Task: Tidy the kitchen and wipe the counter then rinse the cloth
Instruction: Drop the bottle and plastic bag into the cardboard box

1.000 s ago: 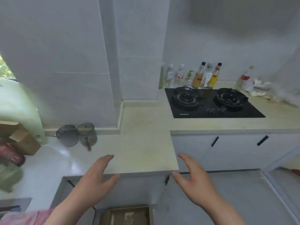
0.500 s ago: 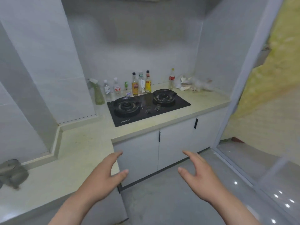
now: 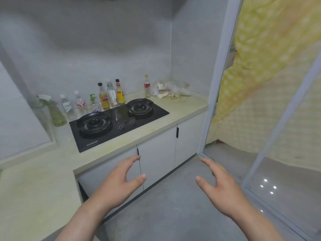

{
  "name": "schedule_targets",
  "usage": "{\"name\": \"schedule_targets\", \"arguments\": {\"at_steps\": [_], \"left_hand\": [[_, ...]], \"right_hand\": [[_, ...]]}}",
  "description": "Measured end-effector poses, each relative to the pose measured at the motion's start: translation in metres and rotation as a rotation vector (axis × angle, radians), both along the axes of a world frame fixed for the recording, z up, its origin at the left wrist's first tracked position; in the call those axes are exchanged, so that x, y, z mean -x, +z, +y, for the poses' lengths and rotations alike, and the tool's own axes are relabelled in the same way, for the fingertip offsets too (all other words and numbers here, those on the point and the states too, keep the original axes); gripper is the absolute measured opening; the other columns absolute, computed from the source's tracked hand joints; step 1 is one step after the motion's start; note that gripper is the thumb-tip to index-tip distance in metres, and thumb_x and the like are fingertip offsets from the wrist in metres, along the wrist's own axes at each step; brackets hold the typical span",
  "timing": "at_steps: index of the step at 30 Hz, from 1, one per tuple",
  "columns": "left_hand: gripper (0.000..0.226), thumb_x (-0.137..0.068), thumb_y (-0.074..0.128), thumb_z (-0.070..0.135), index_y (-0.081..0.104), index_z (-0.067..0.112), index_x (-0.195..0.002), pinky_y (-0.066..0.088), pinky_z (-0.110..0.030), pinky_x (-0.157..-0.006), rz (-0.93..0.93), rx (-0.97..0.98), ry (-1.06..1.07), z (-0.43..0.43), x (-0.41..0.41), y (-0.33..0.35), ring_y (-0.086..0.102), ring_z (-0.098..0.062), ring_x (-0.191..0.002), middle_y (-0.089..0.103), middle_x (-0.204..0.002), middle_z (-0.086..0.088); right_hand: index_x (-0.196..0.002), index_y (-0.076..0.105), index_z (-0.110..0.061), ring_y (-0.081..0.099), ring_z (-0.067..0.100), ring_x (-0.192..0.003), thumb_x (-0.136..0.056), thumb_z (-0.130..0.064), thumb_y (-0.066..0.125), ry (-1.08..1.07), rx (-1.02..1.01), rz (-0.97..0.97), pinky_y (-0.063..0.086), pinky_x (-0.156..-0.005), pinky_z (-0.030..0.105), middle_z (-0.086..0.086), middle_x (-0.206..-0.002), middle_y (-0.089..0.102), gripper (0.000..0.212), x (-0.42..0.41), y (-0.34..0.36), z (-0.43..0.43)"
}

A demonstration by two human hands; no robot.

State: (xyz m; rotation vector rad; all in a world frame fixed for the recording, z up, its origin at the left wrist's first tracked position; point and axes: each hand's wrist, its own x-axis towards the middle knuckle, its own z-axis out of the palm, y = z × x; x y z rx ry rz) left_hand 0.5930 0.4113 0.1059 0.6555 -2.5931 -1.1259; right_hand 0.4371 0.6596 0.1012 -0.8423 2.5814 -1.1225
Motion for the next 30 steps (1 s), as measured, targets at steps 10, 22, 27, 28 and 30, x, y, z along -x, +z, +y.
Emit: {"name": "schedule_targets", "arguments": {"at_steps": [10, 22, 27, 28, 30], "left_hand": [[0.058, -0.088, 0.065, 0.041, 0.037, 0.043, -0.14, 0.026, -0.015, -0.101, -0.042, 0.001, 0.1, -0.066, 0.118, -0.024, 0.033, 0.008, -0.121, 0.035, -0.138, 0.027], [0.055, -0.089, 0.064, 0.042, 0.038, 0.044, -0.137, 0.029, -0.019, -0.106, -0.059, 0.006, 0.107, -0.104, 0.266, -0.027, 0.032, 0.008, -0.124, 0.033, -0.137, 0.03], [0.057, -0.089, 0.064, 0.042, 0.041, 0.039, -0.141, 0.031, -0.02, -0.106, -0.062, 0.014, 0.172, -0.106, 0.323, -0.029, 0.033, 0.008, -0.123, 0.035, -0.137, 0.03], [0.057, -0.089, 0.064, 0.042, 0.041, 0.038, -0.141, 0.032, -0.02, -0.107, -0.059, 0.021, 0.186, -0.105, 0.335, -0.029, 0.033, 0.008, -0.123, 0.035, -0.136, 0.03], [0.057, -0.089, 0.064, 0.042, 0.04, 0.039, -0.141, 0.03, -0.019, -0.107, -0.059, 0.034, 0.222, -0.103, 0.361, -0.027, 0.033, 0.008, -0.123, 0.035, -0.137, 0.03]], "right_hand": [[-0.146, 0.034, -0.041, 0.035, 0.004, -0.138, -0.093, -0.043, 0.059, 0.044, -0.119, -0.038, 0.031, -0.111, 0.024, -0.02, -0.149, 0.037, 0.059, 0.135, -0.007, -0.062], [-0.146, 0.036, -0.036, 0.036, 0.002, -0.136, -0.094, -0.04, 0.06, 0.081, -0.138, -0.029, 0.029, -0.112, 0.022, -0.024, -0.142, 0.037, 0.058, 0.289, -0.007, -0.105], [-0.145, 0.034, -0.04, 0.038, 0.006, -0.134, -0.093, -0.043, 0.059, 0.136, -0.149, -0.052, 0.032, -0.112, 0.027, -0.025, -0.139, 0.038, 0.058, 0.361, -0.014, -0.119], [-0.145, 0.033, -0.041, 0.037, 0.006, -0.135, -0.094, -0.044, 0.058, 0.152, -0.151, -0.063, 0.032, -0.112, 0.028, -0.027, -0.136, 0.036, 0.057, 0.378, -0.015, -0.122], [-0.145, 0.032, -0.044, 0.036, 0.006, -0.137, -0.094, -0.045, 0.058, 0.191, -0.153, -0.077, 0.032, -0.112, 0.029, -0.03, -0.135, 0.033, 0.057, 0.412, -0.017, -0.127]]}}
